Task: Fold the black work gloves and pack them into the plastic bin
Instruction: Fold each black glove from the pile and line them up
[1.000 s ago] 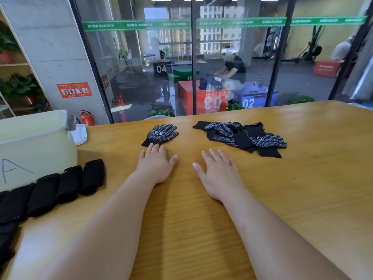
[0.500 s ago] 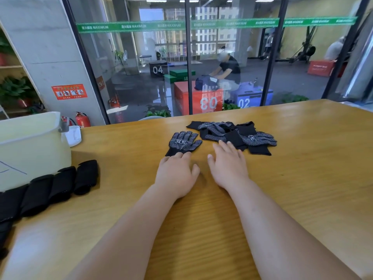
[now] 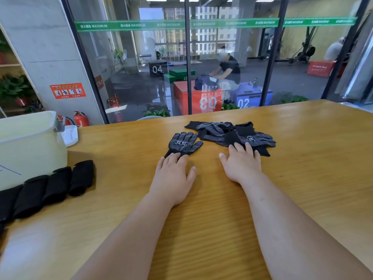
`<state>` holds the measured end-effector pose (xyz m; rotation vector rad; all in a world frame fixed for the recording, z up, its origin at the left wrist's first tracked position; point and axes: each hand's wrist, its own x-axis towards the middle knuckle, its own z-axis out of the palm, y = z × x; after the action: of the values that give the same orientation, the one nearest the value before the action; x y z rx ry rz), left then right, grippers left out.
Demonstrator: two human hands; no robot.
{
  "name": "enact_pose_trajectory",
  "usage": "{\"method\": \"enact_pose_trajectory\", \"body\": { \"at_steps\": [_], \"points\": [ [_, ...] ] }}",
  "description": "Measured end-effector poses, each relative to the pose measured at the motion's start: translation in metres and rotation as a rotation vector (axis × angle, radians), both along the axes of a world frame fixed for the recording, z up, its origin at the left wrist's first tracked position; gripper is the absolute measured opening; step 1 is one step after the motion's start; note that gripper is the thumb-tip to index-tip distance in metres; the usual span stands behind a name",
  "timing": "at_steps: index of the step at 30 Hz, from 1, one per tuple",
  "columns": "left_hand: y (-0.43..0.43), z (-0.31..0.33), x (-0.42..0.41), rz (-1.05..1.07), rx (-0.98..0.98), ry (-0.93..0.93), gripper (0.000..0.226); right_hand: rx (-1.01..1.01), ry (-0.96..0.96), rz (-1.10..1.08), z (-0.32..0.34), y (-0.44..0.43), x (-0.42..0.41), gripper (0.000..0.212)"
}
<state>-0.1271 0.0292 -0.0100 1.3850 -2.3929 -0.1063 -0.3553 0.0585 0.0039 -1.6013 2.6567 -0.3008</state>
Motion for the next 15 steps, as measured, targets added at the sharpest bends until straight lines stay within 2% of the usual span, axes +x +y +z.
{"method": "enact_pose_trajectory", "body": {
  "at_steps": [8, 15],
  "points": [
    [0.0027, 0.0013, 0.0019, 0.019, 0.003, -0.002, 0.062, 0.036, -0.026, 0.008, -0.0021, -0.0011, -0.0006, 0.071],
    [0.0014, 0.0011, 0.0015, 0.030, 0.013, 0.001, 0.062, -0.084, -0.029, 0.001, -0.0058, -0.0007, -0.0028, 0.068]
  ]
}}
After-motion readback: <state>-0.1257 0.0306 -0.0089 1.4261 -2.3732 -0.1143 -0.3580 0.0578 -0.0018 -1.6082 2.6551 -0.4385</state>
